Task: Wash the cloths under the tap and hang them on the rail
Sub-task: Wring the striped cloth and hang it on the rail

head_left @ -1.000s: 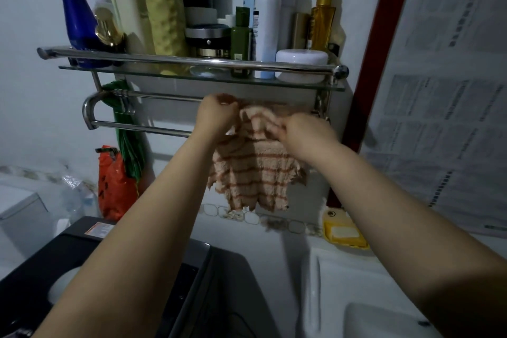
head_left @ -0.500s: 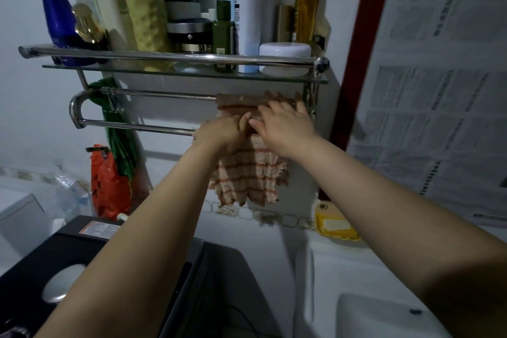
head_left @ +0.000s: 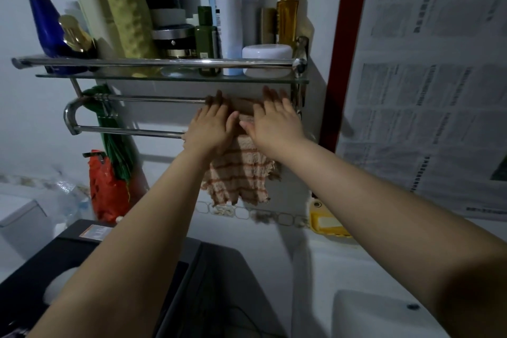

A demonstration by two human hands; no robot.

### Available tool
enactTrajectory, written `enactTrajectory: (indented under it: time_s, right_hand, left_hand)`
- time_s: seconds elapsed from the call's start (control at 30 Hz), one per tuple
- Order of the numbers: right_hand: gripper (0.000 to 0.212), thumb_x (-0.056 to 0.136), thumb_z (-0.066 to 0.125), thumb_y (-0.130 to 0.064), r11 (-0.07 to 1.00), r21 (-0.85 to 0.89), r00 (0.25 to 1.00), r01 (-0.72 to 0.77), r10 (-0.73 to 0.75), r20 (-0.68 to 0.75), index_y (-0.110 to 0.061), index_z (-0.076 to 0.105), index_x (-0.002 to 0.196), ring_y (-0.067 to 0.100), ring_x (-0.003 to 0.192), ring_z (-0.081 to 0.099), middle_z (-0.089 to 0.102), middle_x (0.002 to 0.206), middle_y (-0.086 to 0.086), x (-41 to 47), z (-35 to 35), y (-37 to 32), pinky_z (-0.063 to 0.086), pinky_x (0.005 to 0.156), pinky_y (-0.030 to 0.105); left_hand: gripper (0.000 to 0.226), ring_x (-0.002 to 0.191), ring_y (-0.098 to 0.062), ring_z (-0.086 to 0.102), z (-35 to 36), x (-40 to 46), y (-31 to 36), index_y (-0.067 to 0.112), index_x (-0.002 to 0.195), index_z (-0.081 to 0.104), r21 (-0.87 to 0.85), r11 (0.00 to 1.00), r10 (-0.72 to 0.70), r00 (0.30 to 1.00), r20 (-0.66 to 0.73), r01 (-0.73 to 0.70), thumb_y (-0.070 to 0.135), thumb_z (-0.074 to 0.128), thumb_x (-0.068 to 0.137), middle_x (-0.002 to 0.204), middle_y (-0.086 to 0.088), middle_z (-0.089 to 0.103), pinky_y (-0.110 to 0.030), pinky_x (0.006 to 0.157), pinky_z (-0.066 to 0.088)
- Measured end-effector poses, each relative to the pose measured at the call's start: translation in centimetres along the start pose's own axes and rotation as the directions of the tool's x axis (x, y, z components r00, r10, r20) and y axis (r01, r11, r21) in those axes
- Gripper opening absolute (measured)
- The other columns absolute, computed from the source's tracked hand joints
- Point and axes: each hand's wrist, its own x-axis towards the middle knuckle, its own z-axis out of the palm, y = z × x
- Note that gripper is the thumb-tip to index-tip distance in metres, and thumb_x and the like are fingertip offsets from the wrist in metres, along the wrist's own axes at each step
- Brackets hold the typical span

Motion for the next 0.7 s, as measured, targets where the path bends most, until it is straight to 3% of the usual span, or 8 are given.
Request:
enactTrajectory:
  time_s: [0.13, 0.27, 0.37, 0.43, 0.5, 0.6, 0.7]
  right_hand:
    - [0.078, 0.097, 0.009, -0.057, 0.992, -0.123, 0.993, -0.03, 0.043, 0.107, 0.003, 0.018, 0.147, 0.027, 0.147, 0.01, 0.017, 0.156, 0.022, 0.0, 0.8, -0.1, -0.008, 0.119, 0.038]
    - [0.073, 0.099, 0.01, -0.052, 0.996, -0.085, 0.999, -0.013, 0.017, 0.046, 0.003, 0.018, 0.147, 0.028, 0.145, 0.015, 0.022, 0.154, 0.021, -1.4, 0.6, 0.2, -0.007, 0.118, 0.038]
    - [0.064, 0.101, 0.017, -0.045, 0.996, 0.085, 0.996, 0.042, -0.034, -0.086, -0.001, 0.023, 0.147, 0.027, 0.146, 0.014, 0.021, 0.156, 0.017, -3.3, 0.1, 1.2, -0.007, 0.117, 0.038]
    - [0.054, 0.101, 0.026, -0.038, 0.975, 0.191, 0.968, 0.109, -0.061, -0.242, -0.005, 0.038, 0.142, 0.025, 0.143, 0.025, 0.035, 0.151, 0.013, -5.8, 0.6, 2.5, -0.003, 0.118, 0.036]
    - [0.043, 0.096, 0.037, -0.031, 0.955, 0.256, 0.91, 0.153, -0.035, -0.414, -0.008, 0.055, 0.129, 0.024, 0.134, 0.043, 0.054, 0.137, 0.01, -9.4, 2.1, 4.4, 0.012, 0.117, 0.04]
    - [0.034, 0.091, 0.045, -0.024, 0.925, 0.347, 0.91, 0.155, 0.003, -0.414, -0.012, 0.062, 0.118, 0.022, 0.126, 0.051, 0.063, 0.125, 0.005, -15.1, 6.1, 8.2, 0.027, 0.113, 0.04]
    - [0.029, 0.087, 0.047, -0.022, 0.887, 0.457, 0.958, 0.065, 0.074, -0.279, -0.012, 0.064, 0.109, 0.023, 0.111, 0.056, 0.065, 0.112, 0.004, -20.6, 9.6, 12.4, 0.04, 0.099, 0.035]
  left_hand:
    - [0.055, 0.141, -0.026, 0.03, 0.9, -1.7, 0.0, 0.016, 0.145, 0.038, 0.05, 0.998, -0.042, 0.999, -0.027, 0.043, 0.043, 0.016, 0.102, 0.153, -0.01, 0.034, -0.041, 0.117, 0.018]
    - [0.06, 0.143, -0.026, 0.026, 0.9, -2.9, 0.6, 0.016, 0.142, 0.043, 0.045, 0.996, -0.077, 0.991, -0.106, 0.083, 0.047, 0.014, 0.099, 0.15, -0.008, 0.039, -0.043, 0.116, 0.017]
    - [0.048, 0.127, -0.03, 0.046, 0.2, -4.3, 2.9, 0.014, 0.124, 0.058, -0.025, 0.999, -0.03, 0.956, -0.29, 0.024, 0.04, 0.027, 0.099, 0.132, -0.01, 0.057, -0.042, 0.104, 0.032]
    - [0.033, 0.107, -0.029, 0.053, 0.3, -5.9, 5.6, 0.012, 0.112, 0.06, -0.1, 0.994, 0.006, 0.92, -0.391, -0.049, 0.032, 0.04, 0.095, 0.115, -0.011, 0.061, -0.039, 0.089, 0.039]
    - [0.022, 0.093, -0.027, 0.054, 1.2, -8.0, 9.1, 0.01, 0.104, 0.061, -0.173, 0.975, 0.048, 0.891, -0.451, -0.14, 0.023, 0.05, 0.09, 0.102, -0.011, 0.061, -0.037, 0.078, 0.041]
    - [0.016, 0.081, -0.025, 0.055, 4.5, -11.5, 14.8, 0.009, 0.099, 0.06, -0.305, 0.926, 0.107, 0.93, -0.353, -0.222, 0.016, 0.052, 0.087, 0.091, -0.008, 0.06, -0.036, 0.071, 0.044]
    - [0.02, 0.083, -0.023, 0.058, 8.4, -14.9, 20.4, 0.016, 0.107, 0.058, -0.451, 0.884, 0.096, 0.992, -0.082, -0.123, 0.023, 0.051, 0.09, 0.09, 0.002, 0.062, -0.035, 0.072, 0.046]
